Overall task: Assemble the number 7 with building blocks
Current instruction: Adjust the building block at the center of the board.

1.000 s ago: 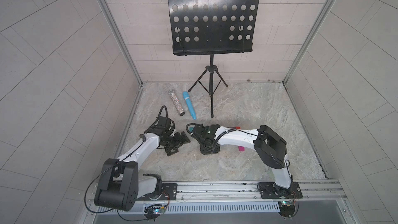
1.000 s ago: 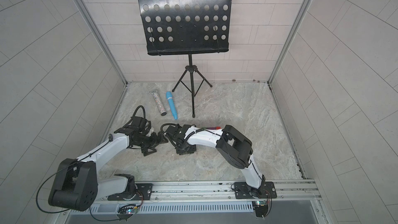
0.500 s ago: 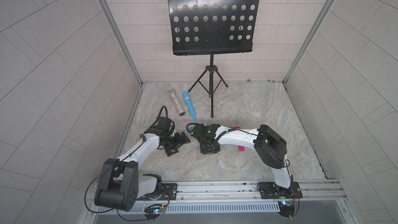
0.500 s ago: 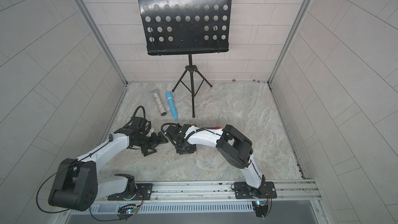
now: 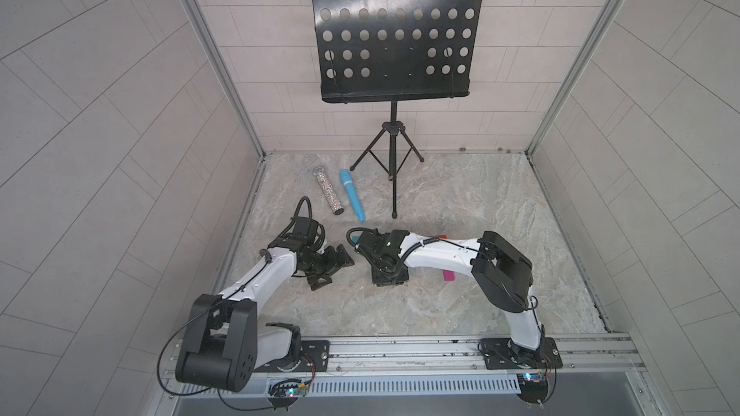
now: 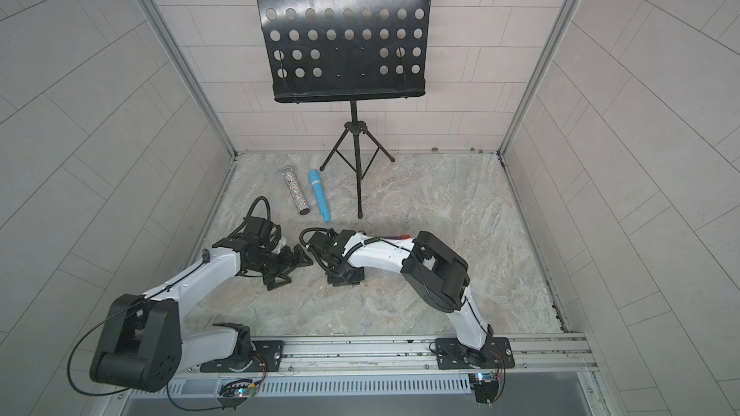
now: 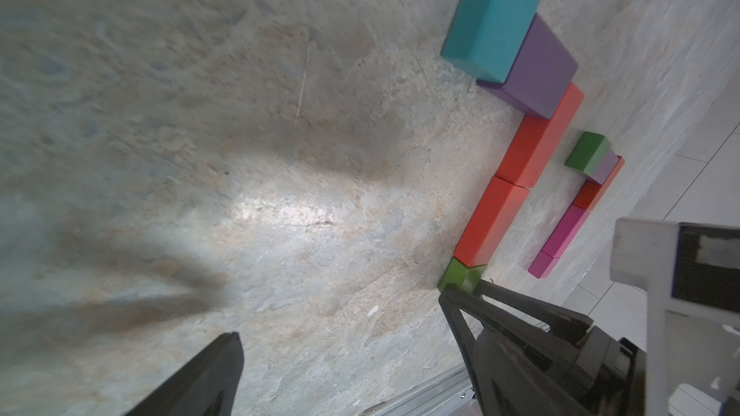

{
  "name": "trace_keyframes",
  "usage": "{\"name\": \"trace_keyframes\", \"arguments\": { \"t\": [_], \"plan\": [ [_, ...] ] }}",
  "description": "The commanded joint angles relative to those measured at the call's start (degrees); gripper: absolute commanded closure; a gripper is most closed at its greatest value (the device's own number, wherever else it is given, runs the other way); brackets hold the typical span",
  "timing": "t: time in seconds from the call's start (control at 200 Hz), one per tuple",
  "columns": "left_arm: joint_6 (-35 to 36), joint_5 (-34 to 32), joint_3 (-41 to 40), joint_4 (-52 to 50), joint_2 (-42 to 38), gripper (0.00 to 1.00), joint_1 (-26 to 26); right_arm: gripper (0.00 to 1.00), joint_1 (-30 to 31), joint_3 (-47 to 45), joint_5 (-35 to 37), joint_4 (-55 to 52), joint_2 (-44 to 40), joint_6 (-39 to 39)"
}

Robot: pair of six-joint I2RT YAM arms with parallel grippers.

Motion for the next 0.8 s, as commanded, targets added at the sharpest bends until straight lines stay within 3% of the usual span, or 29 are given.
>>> {"name": "trace_keyframes", "arguments": {
  "t": [0.0, 0.796],
  "plan": [
    [0.2, 0.7, -0.8, 0.7, -1.1, 0.02, 0.4, 0.62, -0.3, 0.5, 0.9, -1.9, 1.3, 2.0],
    [0.1, 1.0, -1.0, 1.1, -1.2, 0.02, 0.4, 0.61, -0.6, 1.2, 0.9, -1.7, 2.4, 3.2]
  ]
}}
